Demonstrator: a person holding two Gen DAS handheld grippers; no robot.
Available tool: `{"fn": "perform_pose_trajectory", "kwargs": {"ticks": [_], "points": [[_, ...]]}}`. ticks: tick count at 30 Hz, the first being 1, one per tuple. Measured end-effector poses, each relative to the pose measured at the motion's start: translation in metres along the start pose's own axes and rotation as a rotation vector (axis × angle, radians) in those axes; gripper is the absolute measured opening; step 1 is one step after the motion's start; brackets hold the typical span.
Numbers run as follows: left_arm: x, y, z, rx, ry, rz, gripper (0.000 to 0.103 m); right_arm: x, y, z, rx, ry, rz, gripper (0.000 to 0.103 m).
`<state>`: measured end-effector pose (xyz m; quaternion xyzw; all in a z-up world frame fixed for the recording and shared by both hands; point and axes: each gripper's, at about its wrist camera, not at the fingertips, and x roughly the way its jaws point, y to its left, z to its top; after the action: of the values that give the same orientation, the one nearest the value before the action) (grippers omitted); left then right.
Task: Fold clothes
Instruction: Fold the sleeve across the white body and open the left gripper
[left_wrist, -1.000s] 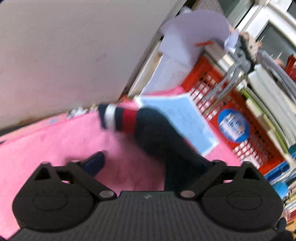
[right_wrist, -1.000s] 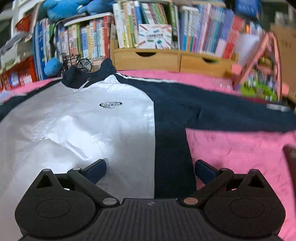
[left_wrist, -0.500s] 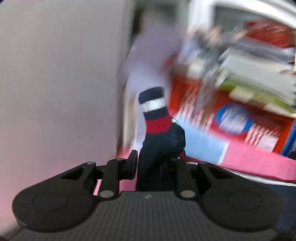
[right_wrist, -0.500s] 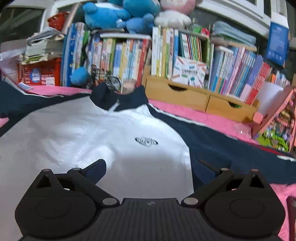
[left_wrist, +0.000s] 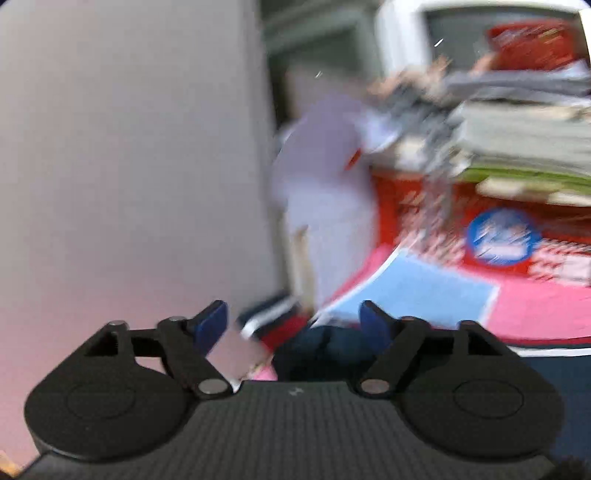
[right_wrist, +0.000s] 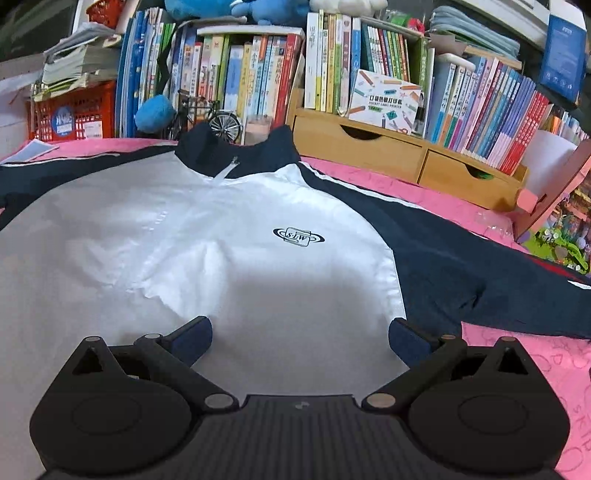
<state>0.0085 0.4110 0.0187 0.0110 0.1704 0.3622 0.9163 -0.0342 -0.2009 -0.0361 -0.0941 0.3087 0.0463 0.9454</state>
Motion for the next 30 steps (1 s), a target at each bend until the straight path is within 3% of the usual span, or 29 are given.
{"fn": "perform_pose_trajectory", "kwargs": {"ticks": [1, 2, 3, 7, 10, 12, 14, 18, 21, 24, 27, 30], "points": [[-0.001, -0.005, 0.0, 0.023, -0.01, -0.062, 0.103, 0.0, -0.001, 0.0, 0.003, 0.001, 0.003, 0.103], [0.006, -0.011, 0.001, 0.047, 0.03, -0.129, 0.103, 0.001, -0.001, -0.001, 0.006, 0.001, 0.006, 0.103], [0.025, -0.019, 0.007, 0.06, 0.085, -0.148, 0.103, 0.001, -0.002, -0.001, 0.01, 0.003, 0.01, 0.103], [0.073, -0.013, -0.001, -0.025, 0.324, -0.072, 0.101, 0.003, -0.005, -0.001, 0.028, 0.012, 0.022, 0.103], [0.087, 0.004, -0.01, -0.083, 0.392, -0.01, 0.099, 0.004, -0.008, -0.001, 0.042, 0.019, 0.032, 0.103], [0.094, 0.013, -0.019, -0.1, 0.413, 0.01, 0.103, 0.004, -0.009, -0.001, 0.052, 0.023, 0.039, 0.103], [0.095, 0.025, -0.026, -0.162, 0.412, 0.009, 0.103, 0.005, -0.011, -0.001, 0.063, 0.028, 0.045, 0.103], [0.102, 0.018, -0.017, -0.144, 0.445, 0.086, 0.103, 0.007, -0.014, -0.001, 0.088, 0.04, 0.057, 0.103], [0.085, 0.001, -0.002, -0.125, 0.448, 0.039, 0.096, 0.008, -0.017, 0.0, 0.108, 0.045, 0.06, 0.103], [0.055, -0.028, 0.019, -0.073, 0.369, -0.071, 0.099, 0.005, -0.023, 0.001, 0.147, 0.041, 0.061, 0.103], [0.01, -0.054, 0.031, 0.005, 0.278, -0.203, 0.103, -0.003, -0.047, 0.01, 0.244, 0.004, 0.129, 0.103], [-0.002, -0.075, 0.023, 0.028, 0.28, -0.293, 0.103, -0.014, -0.08, 0.027, 0.306, -0.082, 0.173, 0.103]]}}
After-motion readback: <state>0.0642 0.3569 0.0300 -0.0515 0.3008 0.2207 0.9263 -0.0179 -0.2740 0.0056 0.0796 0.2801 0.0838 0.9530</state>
